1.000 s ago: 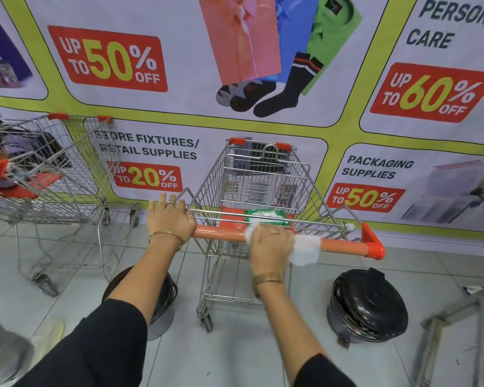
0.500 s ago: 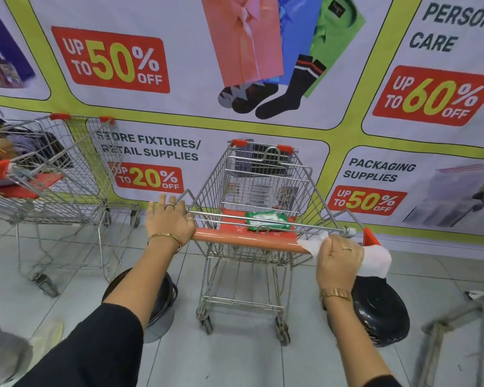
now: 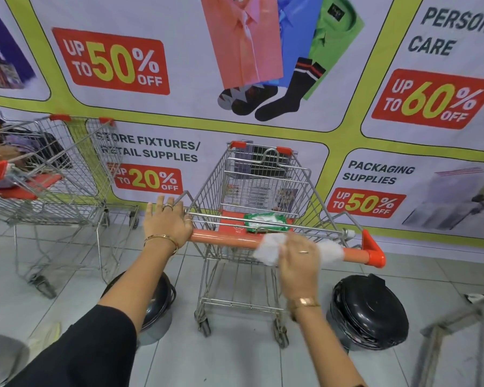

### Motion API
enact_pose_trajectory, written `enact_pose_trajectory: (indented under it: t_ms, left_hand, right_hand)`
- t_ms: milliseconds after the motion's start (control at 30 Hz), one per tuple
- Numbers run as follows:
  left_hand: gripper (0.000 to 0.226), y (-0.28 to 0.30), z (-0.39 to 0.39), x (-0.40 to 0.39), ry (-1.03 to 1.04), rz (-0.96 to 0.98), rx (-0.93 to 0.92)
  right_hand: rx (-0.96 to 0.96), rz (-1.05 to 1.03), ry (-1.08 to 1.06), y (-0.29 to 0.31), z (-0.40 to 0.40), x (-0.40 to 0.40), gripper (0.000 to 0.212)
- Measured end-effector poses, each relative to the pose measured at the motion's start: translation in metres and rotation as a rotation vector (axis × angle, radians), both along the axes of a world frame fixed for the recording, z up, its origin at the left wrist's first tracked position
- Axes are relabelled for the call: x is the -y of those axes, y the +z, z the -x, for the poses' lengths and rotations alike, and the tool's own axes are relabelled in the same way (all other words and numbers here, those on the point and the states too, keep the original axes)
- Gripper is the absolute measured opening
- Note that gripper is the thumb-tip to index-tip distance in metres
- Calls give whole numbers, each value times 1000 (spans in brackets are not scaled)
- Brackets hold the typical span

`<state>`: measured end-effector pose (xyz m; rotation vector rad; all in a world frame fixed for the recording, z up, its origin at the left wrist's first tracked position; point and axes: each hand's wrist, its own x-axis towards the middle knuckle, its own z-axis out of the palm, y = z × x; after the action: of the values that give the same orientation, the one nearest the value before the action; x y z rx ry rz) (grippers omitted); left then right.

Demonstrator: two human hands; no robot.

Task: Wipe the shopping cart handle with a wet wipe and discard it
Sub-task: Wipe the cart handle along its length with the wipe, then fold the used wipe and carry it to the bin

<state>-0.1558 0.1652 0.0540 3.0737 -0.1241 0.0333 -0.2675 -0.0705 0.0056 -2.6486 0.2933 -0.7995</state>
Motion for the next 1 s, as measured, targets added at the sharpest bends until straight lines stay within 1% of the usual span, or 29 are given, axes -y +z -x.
enact_pose_trajectory:
  t_ms: [67, 133, 200, 267, 333, 433, 533, 567, 600, 633, 667, 700, 767, 833, 900, 933, 1000]
  left_hand:
    - [54, 0, 1, 1, 4, 20, 2]
    - [54, 1, 1, 3, 2, 29, 1]
    - [53, 0, 2, 4, 3, 24, 0]
    - [53, -1, 2, 6, 7, 22, 4]
    - [53, -2, 0, 5, 10, 25, 7]
    - [53, -2, -1, 6, 12, 28, 6]
    - [53, -2, 0, 5, 6, 34, 8]
    - [54, -2, 0, 4, 3, 34, 5]
    - [54, -1, 0, 5, 0, 42, -7]
    - [55, 2, -1, 4, -7, 54, -27]
    - [55, 4, 0, 3, -15, 81, -44]
    - [54, 6, -2, 1, -22, 142, -58]
    - [52, 13, -1, -3, -19, 392, -91]
    - [48, 25, 4, -2, -48, 716, -121]
    - [39, 45, 14, 9, -122, 971, -183]
    - [35, 57, 20, 17, -142, 1101, -258]
    - [29, 79, 28, 37, -168, 1375, -498]
  right_hand:
    - [-9, -79, -147, -2, 11, 42, 49]
    - [14, -111, -230, -2, 17, 66, 54]
    - [64, -133, -295, -2, 14, 66, 52]
    - [76, -181, -316, -2, 5, 49, 51]
    - [64, -161, -268, -3, -6, 18, 47]
    - [66, -98, -140, 3, -20, -37, 39]
    - [-18, -80, -27, 20, -31, -92, 39]
    - [-14, -94, 19, 22, -33, -106, 40]
    - [-8, -172, 80, 24, -35, -115, 43]
    - [4, -298, 129, 28, -35, -122, 48]
    - [9, -473, 155, 32, -34, -125, 51]
    - [21, -666, 162, 38, -34, -124, 49]
    - [63, -984, 162, 59, -34, -117, 29]
    - [81, -1195, 154, 86, -37, -105, 18]
    - [118, -1354, 200, 113, -40, -92, 17]
    - [146, -1440, 240, 126, -41, -85, 19]
    - [199, -1645, 329, 149, -40, -71, 20]
